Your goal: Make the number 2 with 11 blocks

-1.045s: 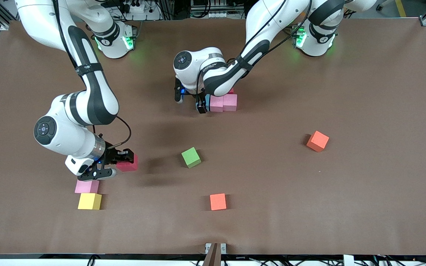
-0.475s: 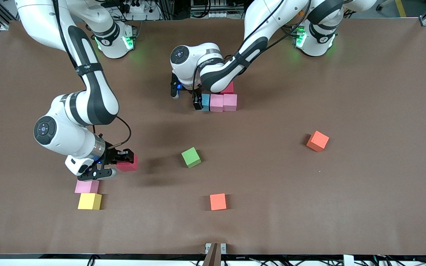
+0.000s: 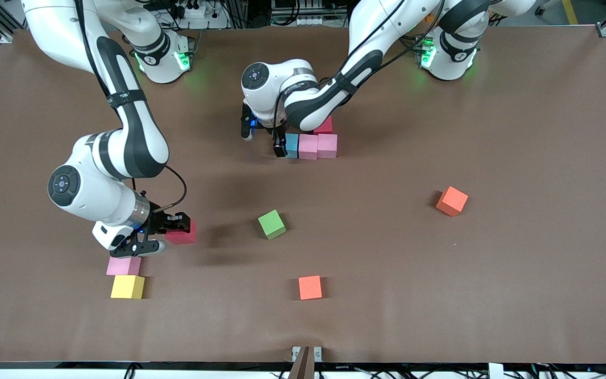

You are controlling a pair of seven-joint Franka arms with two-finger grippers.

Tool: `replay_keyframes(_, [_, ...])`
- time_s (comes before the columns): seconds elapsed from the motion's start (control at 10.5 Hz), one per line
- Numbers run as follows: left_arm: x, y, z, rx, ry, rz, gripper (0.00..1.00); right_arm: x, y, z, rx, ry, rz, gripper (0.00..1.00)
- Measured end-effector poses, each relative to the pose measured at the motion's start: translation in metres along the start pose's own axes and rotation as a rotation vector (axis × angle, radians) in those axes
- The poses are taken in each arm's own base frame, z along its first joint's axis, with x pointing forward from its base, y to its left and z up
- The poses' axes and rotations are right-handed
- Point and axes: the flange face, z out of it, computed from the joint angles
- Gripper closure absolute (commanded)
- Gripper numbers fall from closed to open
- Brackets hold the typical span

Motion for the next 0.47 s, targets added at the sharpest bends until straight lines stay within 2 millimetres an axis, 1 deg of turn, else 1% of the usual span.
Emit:
replay_keyframes(0.09, [-0.002, -0.002, -0.009, 0.006, -0.002, -0.008, 0.00, 0.001, 0.000, -0.001, 0.000, 0.002, 0.003, 0.64])
replay_keyframes(0.19, [-0.007, -0.008, -0.021, 0.010, -0.012, -0.029, 0.00, 0.001, -0.001, -0.002, 0.001, 0.003, 0.011, 0.64])
replay_keyframes(0.28, [-0.018, -0.026, -0.040, 0.020, -0.003, -0.068, 0.00, 0.001, -0.004, -0.001, 0.001, 0.002, 0.025, 0.64])
replay_keyframes(0.38, [-0.040, -0.057, -0.070, 0.034, 0.019, -0.134, 0.00, 0.000, -0.012, 0.000, 0.002, 0.001, 0.042, 0.64])
replay_keyframes(0.47, [-0.074, -0.096, -0.102, 0.038, 0.042, -0.221, 0.00, -0.002, -0.026, 0.001, 0.004, 0.000, 0.063, 0.64])
